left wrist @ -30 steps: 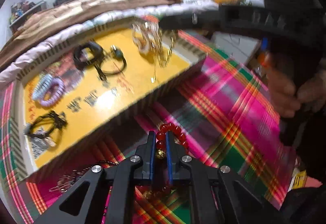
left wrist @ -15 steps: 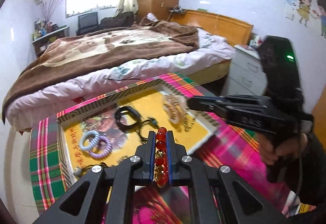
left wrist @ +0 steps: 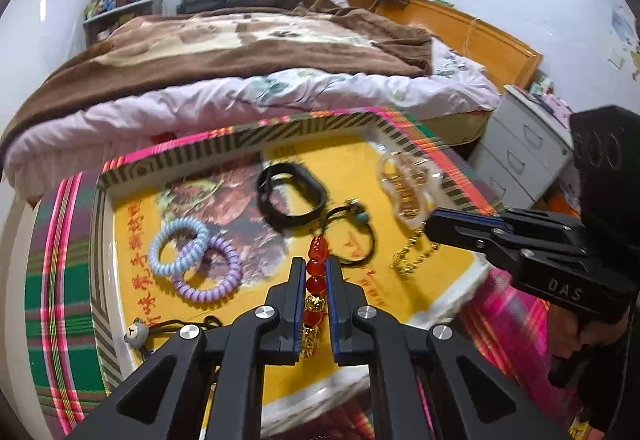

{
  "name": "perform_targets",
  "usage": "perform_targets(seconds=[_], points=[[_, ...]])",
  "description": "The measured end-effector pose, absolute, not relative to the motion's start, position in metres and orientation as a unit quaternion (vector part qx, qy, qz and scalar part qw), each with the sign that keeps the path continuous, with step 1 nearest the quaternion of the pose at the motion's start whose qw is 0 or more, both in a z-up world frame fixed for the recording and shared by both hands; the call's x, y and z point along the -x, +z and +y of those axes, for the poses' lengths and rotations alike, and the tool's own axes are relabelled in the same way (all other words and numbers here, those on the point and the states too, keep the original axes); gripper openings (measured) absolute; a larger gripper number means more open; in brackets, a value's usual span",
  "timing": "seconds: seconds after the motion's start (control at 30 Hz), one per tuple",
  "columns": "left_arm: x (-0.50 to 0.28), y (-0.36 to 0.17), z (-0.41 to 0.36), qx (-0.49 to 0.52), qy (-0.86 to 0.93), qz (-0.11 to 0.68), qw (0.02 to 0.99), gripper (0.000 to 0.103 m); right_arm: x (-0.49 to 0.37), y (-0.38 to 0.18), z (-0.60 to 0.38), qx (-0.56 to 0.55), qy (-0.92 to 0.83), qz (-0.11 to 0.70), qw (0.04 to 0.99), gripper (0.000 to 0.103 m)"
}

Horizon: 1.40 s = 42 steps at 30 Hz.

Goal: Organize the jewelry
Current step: 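Carry red bracelet and gold piece into the yellow tray while opening both tools, then lift both open tools from the tray toward the dark beaded necklace on the cloth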

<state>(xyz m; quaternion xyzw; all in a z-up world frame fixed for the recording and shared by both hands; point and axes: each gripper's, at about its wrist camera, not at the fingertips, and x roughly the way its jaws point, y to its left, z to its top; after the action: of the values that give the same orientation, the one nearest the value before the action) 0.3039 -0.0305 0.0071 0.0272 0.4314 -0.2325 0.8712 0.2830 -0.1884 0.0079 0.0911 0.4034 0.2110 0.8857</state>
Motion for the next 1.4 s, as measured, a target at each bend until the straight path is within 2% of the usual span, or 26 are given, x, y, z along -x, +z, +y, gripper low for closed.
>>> perform_targets(seconds=[0.33, 0.37, 0.4, 0.47, 0.6, 0.67, 0.7, 0.83, 1.0, 1.4], points=[[-0.307, -0.010, -0.023, -0.035, -0.197, 0.452, 0.869, 0.011, -0.284, -0.008, -0.187, -0.061, 0.180, 0.424, 0.885, 0.007], [-0.307, -0.011, -0.022, -0.036, -0.194, 0.453, 0.869, 0.018, -0.283, -0.008, -0.187, -0.059, 0.177, 0.426, 0.885, 0.011], [-0.306, -0.011, -0.021, -0.042, -0.186, 0.453, 0.871, 0.029, -0.283, -0.009, -0.188, -0.056, 0.175, 0.427, 0.885, 0.012], [-0.302, -0.010, -0.022, -0.056, -0.182, 0.448, 0.873, 0.043, -0.283, -0.009, -0.188, -0.054, 0.170, 0.428, 0.886, 0.014], [-0.298, -0.004, -0.021, -0.047, -0.181, 0.441, 0.878, 0.049, -0.282, -0.006, -0.188, -0.053, 0.162, 0.423, 0.890, 0.019], [-0.294, 0.001, -0.018, -0.042, -0.174, 0.436, 0.882, 0.056, -0.278, -0.002, -0.189, -0.059, 0.161, 0.420, 0.891, 0.033], [-0.292, 0.004, -0.017, -0.040, -0.174, 0.433, 0.884, 0.059, -0.277, -0.001, -0.189, -0.060, 0.162, 0.419, 0.892, 0.036], [-0.277, 0.018, -0.012, -0.041, -0.164, 0.418, 0.893, 0.061, -0.265, 0.012, -0.187, -0.059, 0.164, 0.404, 0.898, 0.038], [-0.249, 0.038, -0.005, -0.045, -0.148, 0.396, 0.905, 0.069, -0.246, 0.028, -0.180, -0.056, 0.173, 0.386, 0.904, 0.038], [-0.189, 0.052, 0.035, -0.016, -0.113, 0.381, 0.918, 0.069, -0.199, 0.037, -0.152, -0.034, 0.211, 0.379, 0.900, 0.039]])
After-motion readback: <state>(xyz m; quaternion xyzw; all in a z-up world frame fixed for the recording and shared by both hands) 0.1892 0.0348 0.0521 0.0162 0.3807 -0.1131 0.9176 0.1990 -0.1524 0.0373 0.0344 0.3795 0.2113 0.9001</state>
